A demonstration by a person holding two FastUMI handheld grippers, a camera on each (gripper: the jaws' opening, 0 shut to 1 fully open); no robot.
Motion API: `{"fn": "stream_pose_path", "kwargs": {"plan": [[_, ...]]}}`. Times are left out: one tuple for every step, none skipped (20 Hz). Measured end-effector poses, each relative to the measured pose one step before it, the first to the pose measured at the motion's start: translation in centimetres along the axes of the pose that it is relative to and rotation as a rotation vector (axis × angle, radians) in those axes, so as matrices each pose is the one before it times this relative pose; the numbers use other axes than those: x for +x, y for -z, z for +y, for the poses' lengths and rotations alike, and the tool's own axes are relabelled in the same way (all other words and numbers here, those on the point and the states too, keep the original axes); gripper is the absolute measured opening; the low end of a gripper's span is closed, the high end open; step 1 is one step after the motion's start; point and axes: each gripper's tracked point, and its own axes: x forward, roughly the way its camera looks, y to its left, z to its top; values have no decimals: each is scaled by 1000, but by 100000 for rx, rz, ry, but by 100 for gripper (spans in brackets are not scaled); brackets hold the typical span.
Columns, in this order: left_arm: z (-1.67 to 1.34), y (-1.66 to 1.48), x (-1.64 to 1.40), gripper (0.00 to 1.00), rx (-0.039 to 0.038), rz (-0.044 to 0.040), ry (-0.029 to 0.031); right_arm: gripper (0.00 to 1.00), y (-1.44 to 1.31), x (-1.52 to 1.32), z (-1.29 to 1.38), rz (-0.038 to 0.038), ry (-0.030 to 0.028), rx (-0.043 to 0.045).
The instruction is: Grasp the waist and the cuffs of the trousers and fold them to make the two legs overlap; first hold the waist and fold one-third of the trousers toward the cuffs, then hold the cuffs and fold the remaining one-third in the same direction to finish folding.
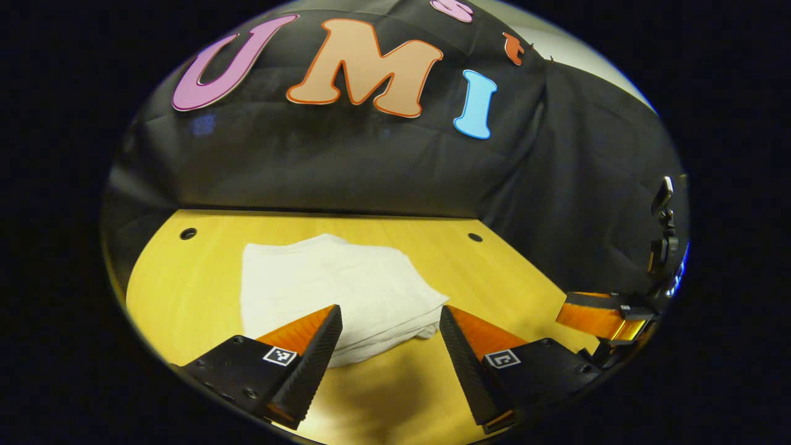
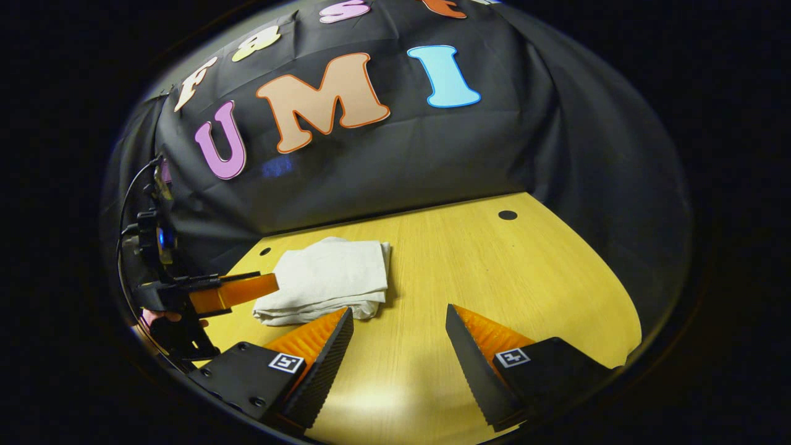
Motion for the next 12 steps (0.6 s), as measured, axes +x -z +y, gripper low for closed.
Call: {"fn": "stream_pose_path", "kwargs": {"plan": [[728,169,-907,94,128,-241,-1785,96,152,-57,320,-52,-199,-313],[600,303,-865,94,85,206,-1372,97,170,-110,264,-74,-99,-504],[649,373,-725,94,428,376,-1293,96,186,-38,246,171,81,-545],[595,347,-709,94,61,558,-1444,92,229,-121,79,444,-15,61],[492,348,-538,94,-202,1081,-977,97,178,-152,194,240,-256,263],[281,445,-497,94,-80,1005,-588,96,95,-215,207,-207,21,-90],[322,272,-477,94,343,289,-744,97,150,-171,1,65,326,-207],[421,349,-216,94,700,477,-755,96,129,-175,-89,88,683,8],[169,234,-237,94,835,150,-221,96,59,-231,-59,-160,651,66],[1,123,-104,94,461,81,133,96,60,-99,-140,-267,784,55],[-44,309,-123,94,234,438,384,96,79,-311,-98,186,478,203],[-81,348,-107,94,228,1063,327,96,175,-306,-119,-235,778,64]]}}
